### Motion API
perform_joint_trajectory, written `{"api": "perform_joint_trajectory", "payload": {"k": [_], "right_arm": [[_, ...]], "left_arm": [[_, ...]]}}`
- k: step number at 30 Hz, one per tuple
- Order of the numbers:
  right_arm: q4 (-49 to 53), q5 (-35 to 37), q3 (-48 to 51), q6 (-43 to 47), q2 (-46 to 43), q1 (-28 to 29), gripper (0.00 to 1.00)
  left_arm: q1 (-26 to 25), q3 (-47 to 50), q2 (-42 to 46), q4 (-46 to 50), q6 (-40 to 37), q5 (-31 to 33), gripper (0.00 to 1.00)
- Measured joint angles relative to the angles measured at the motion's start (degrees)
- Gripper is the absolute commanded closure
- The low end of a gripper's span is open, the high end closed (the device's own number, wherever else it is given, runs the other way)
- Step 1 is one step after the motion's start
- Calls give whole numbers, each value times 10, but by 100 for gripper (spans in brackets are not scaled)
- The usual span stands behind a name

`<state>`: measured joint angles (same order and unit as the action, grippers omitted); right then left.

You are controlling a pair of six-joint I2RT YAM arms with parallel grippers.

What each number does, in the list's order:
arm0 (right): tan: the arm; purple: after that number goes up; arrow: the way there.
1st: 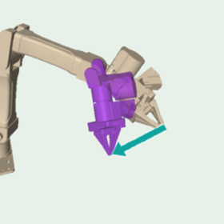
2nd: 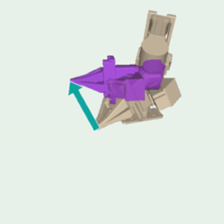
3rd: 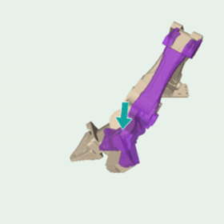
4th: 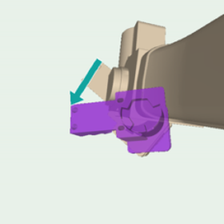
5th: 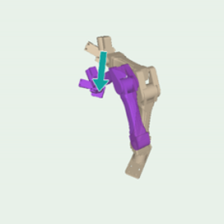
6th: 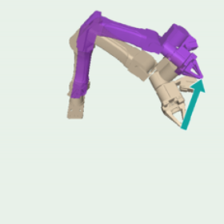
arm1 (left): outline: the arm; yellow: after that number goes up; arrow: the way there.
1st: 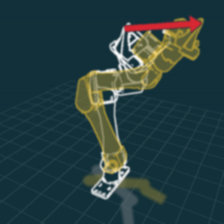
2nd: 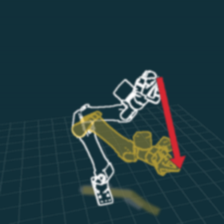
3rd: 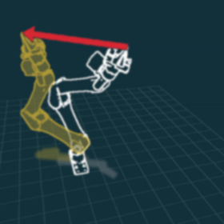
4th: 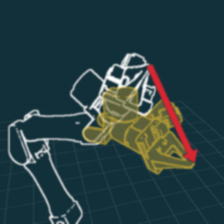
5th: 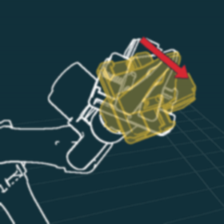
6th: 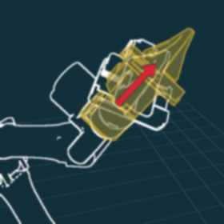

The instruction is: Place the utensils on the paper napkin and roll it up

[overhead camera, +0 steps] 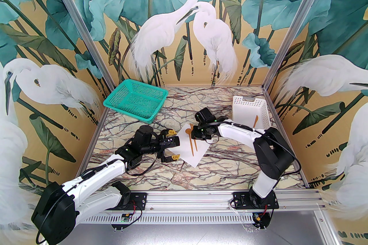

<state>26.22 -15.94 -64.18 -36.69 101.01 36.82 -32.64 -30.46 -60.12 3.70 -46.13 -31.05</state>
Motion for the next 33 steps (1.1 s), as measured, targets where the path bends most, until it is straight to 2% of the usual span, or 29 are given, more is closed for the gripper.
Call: {"api": "perform_joint_trajectory", "payload": {"k": [33], "right_arm": [[-5, -2, 0, 5, 58, 3, 79]], "left_arm": [[0, 0, 0, 2, 0, 0, 0]]}}
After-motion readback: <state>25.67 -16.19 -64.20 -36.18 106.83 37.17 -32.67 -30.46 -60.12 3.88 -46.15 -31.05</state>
